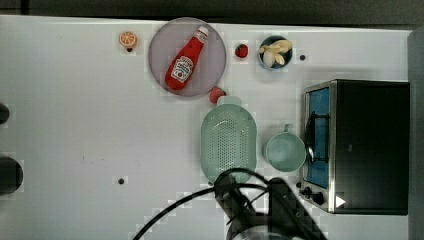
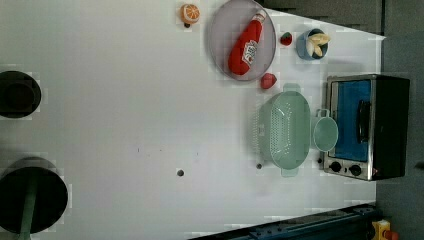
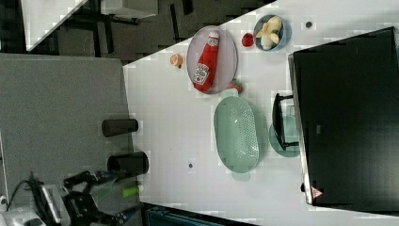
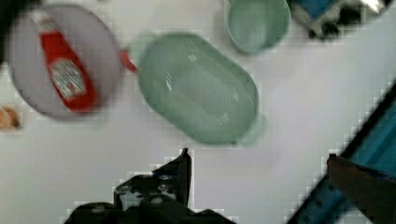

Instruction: Drag strainer right to left.

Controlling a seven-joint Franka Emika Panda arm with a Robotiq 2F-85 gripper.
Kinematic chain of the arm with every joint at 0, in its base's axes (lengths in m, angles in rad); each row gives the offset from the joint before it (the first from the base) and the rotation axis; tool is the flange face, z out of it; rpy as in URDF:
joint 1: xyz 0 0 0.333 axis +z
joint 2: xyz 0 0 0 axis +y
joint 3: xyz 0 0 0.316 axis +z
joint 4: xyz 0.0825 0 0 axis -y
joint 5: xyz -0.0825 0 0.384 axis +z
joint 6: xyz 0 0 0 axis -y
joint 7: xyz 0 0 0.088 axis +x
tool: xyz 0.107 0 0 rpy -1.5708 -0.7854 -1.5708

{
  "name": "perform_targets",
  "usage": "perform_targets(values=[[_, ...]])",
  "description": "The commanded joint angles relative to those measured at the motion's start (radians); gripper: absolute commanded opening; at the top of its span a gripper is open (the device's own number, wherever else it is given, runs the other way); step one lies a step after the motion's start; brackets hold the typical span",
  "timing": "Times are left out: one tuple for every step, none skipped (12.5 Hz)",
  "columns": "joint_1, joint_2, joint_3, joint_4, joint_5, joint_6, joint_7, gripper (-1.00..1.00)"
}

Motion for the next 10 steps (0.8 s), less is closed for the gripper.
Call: perform_targets(values=[[-0.003, 0.171, -0.003, -0.092, 0.009, 0.120, 0.081, 1.00], [-0.003, 0.208, -0.002, -0.127, 0.009, 0.186, 0.109, 1.00], [-0.003, 0.248, -0.002, -0.163, 0.009, 0.260, 0.147, 1.00], [-0.003, 0.292, -0.002, -0.196, 0.009, 0.343, 0.191, 1.00], [-0.003, 0.342, -0.002, -0.226, 0.009, 0.427, 0.239, 1.00], [-0.003, 0.396, -0.002, -0.249, 0.009, 0.514, 0.284, 1.00], [-0.002, 0.454, -0.001, -0.263, 0.009, 0.597, 0.315, 1.00], [-0.001, 0.515, 0.000, -0.267, 0.009, 0.670, 0.335, 1.00], [-0.001, 0.576, 0.001, -0.266, 0.009, 0.734, 0.352, 1.00], [0.000, 0.632, 0.002, -0.266, 0.009, 0.788, 0.379, 1.00]])
